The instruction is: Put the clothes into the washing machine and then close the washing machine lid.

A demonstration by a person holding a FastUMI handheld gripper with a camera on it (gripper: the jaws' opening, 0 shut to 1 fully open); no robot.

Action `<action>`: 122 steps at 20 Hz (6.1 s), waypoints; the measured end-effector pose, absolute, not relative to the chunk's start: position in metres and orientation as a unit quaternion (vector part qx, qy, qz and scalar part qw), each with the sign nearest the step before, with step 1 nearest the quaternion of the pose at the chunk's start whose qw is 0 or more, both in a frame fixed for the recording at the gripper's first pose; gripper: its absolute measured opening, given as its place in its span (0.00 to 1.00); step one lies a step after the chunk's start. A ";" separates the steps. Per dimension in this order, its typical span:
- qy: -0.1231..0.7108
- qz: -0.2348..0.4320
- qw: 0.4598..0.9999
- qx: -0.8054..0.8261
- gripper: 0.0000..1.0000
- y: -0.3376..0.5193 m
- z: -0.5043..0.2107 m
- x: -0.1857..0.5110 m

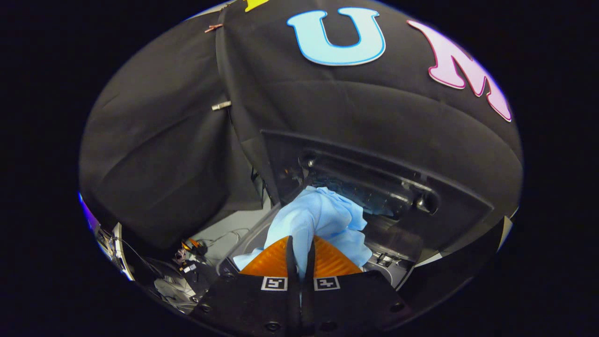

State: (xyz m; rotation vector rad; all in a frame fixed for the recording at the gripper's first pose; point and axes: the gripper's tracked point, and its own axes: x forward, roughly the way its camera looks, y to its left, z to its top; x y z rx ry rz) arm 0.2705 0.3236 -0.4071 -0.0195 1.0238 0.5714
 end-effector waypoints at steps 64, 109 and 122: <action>0.356 0.035 0.931 0.078 1.00 0.231 -0.349 0.375; 0.248 0.125 0.958 0.077 0.97 0.258 -0.205 0.269; 0.066 0.123 0.988 0.068 0.97 0.154 -0.060 0.125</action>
